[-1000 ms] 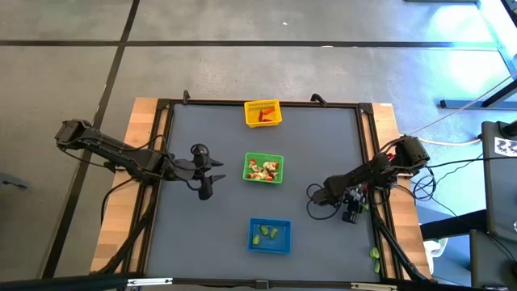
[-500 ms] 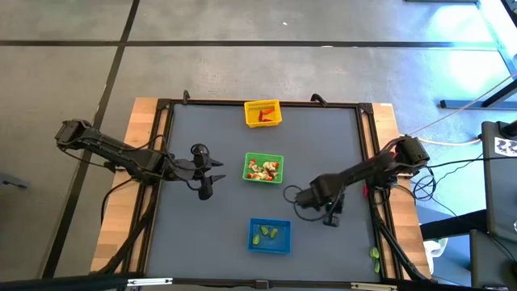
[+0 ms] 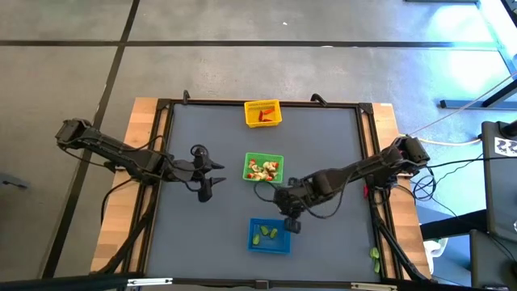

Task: Sort produce into baskets
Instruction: Put the green chili pepper into the blue bin

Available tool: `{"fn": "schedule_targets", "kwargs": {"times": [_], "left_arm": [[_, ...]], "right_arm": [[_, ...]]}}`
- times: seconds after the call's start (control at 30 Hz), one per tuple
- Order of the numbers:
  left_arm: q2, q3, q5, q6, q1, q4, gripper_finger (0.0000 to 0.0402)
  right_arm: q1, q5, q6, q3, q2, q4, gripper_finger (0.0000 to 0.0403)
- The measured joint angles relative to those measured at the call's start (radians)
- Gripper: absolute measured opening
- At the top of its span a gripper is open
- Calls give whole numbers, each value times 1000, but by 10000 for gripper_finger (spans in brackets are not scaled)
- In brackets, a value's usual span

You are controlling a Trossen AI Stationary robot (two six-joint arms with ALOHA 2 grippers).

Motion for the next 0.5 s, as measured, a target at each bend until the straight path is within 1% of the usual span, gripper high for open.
{"fn": "schedule_targets", "kwargs": {"times": [0.1, 0.2, 0.33, 0.4, 0.5], "left_arm": [[0, 0, 25, -42, -31, 25, 200], [0, 0, 30, -98, -78, 51, 200], [18, 0, 30, -137, -129, 120, 200], [35, 0, 31, -148, -146, 167, 200], [62, 0, 30, -150, -168, 215, 200]], "right_arm": [[25, 33, -26, 0, 0, 131, 37], [54, 69, -68, 0, 8, 224, 37], [81, 111, -102, 1, 13, 284, 37], [92, 132, -102, 0, 16, 280, 37], [107, 138, -103, 0, 28, 285, 37]]}}
